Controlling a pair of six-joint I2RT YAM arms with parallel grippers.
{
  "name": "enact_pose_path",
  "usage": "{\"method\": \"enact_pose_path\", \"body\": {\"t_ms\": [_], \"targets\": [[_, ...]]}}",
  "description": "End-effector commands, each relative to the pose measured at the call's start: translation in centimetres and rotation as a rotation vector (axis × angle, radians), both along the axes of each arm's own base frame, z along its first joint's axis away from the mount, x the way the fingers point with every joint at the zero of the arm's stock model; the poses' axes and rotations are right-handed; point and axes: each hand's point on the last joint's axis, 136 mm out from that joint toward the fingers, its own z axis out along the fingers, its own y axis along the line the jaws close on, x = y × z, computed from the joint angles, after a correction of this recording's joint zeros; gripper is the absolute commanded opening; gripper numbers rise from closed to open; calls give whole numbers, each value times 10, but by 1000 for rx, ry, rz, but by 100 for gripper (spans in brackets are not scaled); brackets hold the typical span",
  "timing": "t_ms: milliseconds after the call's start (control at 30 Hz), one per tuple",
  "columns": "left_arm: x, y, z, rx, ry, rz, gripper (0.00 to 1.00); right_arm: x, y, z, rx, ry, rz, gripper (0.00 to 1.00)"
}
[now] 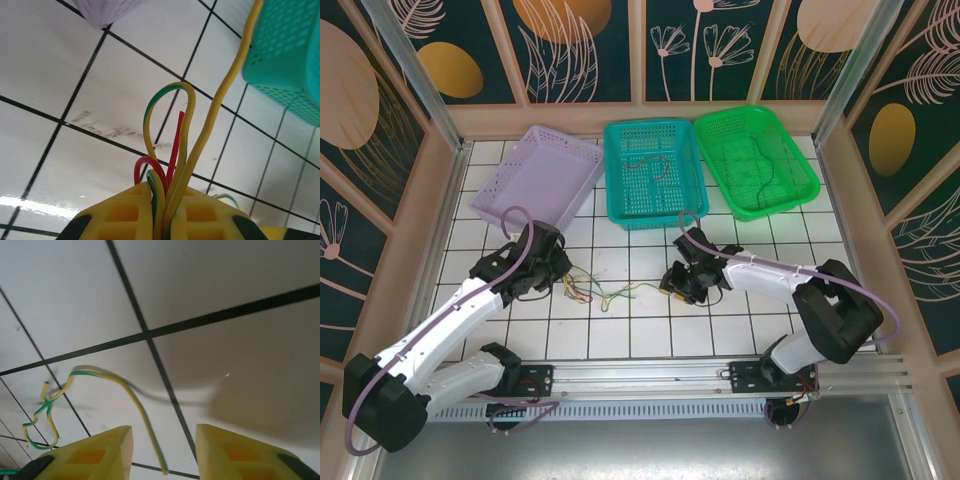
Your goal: Untangle the cables
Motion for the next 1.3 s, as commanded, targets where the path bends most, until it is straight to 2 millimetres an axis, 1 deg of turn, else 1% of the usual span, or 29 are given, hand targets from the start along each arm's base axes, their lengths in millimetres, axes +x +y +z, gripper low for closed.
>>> {"method": "enact_pose_path", "body": {"t_ms": [0,233,433,500,567,633,733,800,900,967,1067,1100,1133,1167,1233,1267], "targets": [[-8,11,-6,68,8,-21,0,-4,9,-4,65,10,0,33],[-12,8,-14,67,30,-57,0,0,16,-9,109,15,-28,21],[-11,5,-18,58,34,-65,0,3,25,-5,155,29,-47,19],[-12,3,-21,51,40,-71,0,5,25,-3,158,23,-52,11],[-12,1,-24,41,44,-78,0,9,23,-1,150,11,-60,0],[-12,-3,-26,25,45,-89,0,15,20,6,141,-22,-67,0],[-10,-11,-28,-12,41,-107,0,34,15,32,105,-141,-52,0],[-7,-20,-28,-48,37,-123,0,47,10,60,66,-252,-28,0],[2,-35,-28,-115,22,-133,0,61,-2,100,-3,-377,4,0],[9,-44,-28,-156,14,-132,0,67,-9,123,-24,-437,22,0],[21,-57,-30,-206,4,-124,0,77,-18,164,-22,-545,28,0],[27,-60,-31,-218,-4,-119,0,80,-20,181,-15,-597,35,0],[32,-63,-31,-226,-10,-114,0,83,-22,193,-16,-633,38,0],[38,-67,-32,-232,-15,-110,0,85,-25,204,-23,-669,43,0],[49,-72,-35,-230,-24,-105,1,88,-28,219,-34,-724,66,0],[55,-76,-36,-232,-30,-106,6,90,-32,223,-53,-750,64,0]]}}
